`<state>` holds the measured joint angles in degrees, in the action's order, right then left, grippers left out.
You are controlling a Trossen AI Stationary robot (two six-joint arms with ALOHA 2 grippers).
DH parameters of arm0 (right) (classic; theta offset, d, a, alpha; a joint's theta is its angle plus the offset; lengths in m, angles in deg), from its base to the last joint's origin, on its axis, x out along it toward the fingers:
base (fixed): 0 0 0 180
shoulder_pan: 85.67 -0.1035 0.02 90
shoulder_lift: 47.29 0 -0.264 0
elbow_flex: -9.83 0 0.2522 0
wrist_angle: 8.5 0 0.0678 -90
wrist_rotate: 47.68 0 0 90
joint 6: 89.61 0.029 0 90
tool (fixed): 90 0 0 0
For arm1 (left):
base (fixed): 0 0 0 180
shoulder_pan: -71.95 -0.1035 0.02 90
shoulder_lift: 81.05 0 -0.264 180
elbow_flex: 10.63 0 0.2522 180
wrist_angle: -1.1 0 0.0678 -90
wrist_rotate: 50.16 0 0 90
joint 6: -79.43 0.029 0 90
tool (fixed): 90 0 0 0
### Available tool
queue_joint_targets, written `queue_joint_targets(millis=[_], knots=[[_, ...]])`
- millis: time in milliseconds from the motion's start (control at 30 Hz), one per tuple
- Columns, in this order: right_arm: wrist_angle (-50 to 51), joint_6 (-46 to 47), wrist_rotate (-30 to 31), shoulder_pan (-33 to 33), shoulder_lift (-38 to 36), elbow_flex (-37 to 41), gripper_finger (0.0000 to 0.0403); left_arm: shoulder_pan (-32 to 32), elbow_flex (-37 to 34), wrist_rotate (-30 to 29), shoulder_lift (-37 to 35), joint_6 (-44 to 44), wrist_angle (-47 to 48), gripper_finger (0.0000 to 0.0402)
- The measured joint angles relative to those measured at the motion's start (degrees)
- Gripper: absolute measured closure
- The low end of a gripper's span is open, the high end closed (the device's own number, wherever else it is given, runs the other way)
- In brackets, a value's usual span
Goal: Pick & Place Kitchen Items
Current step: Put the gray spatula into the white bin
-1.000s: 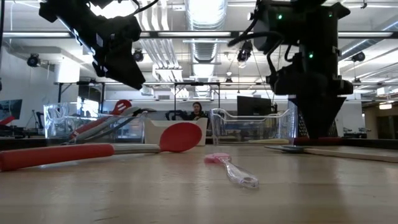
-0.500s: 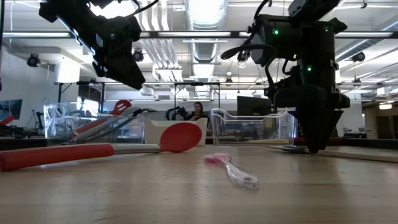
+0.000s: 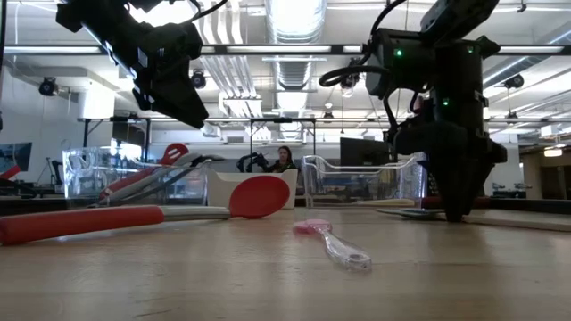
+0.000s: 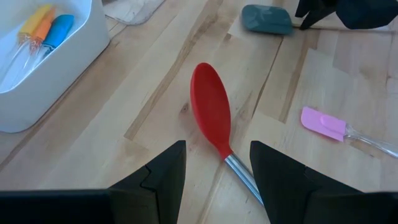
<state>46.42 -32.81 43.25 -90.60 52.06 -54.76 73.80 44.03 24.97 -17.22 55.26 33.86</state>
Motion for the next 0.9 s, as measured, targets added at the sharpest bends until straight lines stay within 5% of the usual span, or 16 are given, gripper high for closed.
queue_joint_targets(millis=[100,533,733,900], knots=[[1.1,-1.1,-0.6,0.0,-0.7,-0.6,0.0356,0.0,0.0,0.0,0.0,0.0,0.0,0.0218],[3.5,-8.2,-1.2,0.0,-5.6,-4.3,0.0358,0.0,0.0,0.0,-1.8,1.7,0.5,0.0218],[7.4,-17.9,-0.8,1.3,-5.2,-11.7,0.0358,0.0,0.0,-3.0,-6.5,4.4,0.5,0.0218],[17.1,-25.8,6.3,4.6,-5.3,-21.2,0.0358,0.0,0.0,-7.7,-11.4,5.1,0.8,0.0218]])
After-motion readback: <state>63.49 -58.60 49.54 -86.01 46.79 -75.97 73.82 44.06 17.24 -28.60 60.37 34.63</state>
